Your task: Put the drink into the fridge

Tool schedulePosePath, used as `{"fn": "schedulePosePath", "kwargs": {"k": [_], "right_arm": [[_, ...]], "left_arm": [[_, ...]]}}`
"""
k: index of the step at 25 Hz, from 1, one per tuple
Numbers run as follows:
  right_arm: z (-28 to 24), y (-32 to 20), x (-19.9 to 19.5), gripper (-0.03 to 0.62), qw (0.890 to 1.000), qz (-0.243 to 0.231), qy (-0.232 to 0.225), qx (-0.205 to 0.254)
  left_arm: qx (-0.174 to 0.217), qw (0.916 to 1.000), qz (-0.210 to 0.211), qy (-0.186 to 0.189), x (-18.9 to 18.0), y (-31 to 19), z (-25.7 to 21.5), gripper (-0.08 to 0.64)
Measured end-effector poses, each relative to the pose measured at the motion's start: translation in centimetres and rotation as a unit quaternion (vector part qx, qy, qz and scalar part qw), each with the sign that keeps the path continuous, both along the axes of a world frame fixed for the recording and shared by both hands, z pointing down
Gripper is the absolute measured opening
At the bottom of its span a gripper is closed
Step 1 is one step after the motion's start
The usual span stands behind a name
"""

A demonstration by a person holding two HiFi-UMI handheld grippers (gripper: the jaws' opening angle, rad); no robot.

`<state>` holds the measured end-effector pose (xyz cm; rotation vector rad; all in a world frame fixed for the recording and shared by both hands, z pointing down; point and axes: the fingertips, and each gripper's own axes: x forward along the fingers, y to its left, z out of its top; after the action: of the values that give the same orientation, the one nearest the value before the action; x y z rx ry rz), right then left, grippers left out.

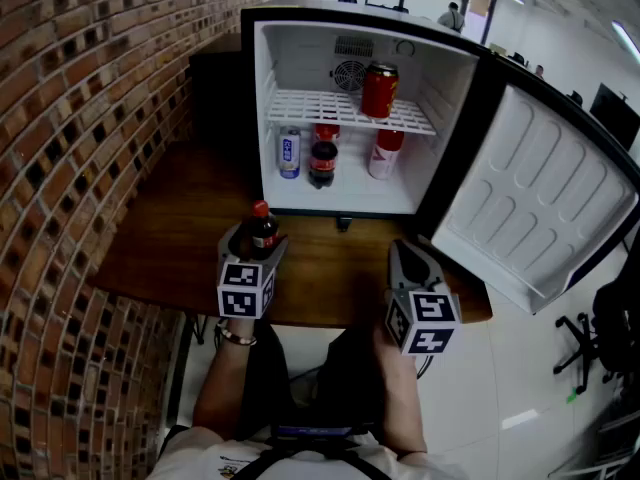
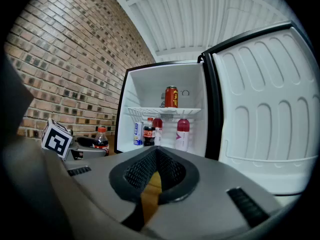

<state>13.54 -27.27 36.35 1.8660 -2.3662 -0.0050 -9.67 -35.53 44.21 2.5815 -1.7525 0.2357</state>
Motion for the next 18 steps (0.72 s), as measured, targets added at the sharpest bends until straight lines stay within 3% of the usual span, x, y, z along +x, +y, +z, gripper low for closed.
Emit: {"fn": "schedulePosePath", "kwargs": {"k": [18], "right_arm": [[0.2, -0.6, 0.4, 0.020, 1.000, 0.002, -0.007, -0.012]], "left_arm": [[-0.003, 1.0000, -0.005, -0.002, 0.3, -1.2, 0.3, 0.304]]}}
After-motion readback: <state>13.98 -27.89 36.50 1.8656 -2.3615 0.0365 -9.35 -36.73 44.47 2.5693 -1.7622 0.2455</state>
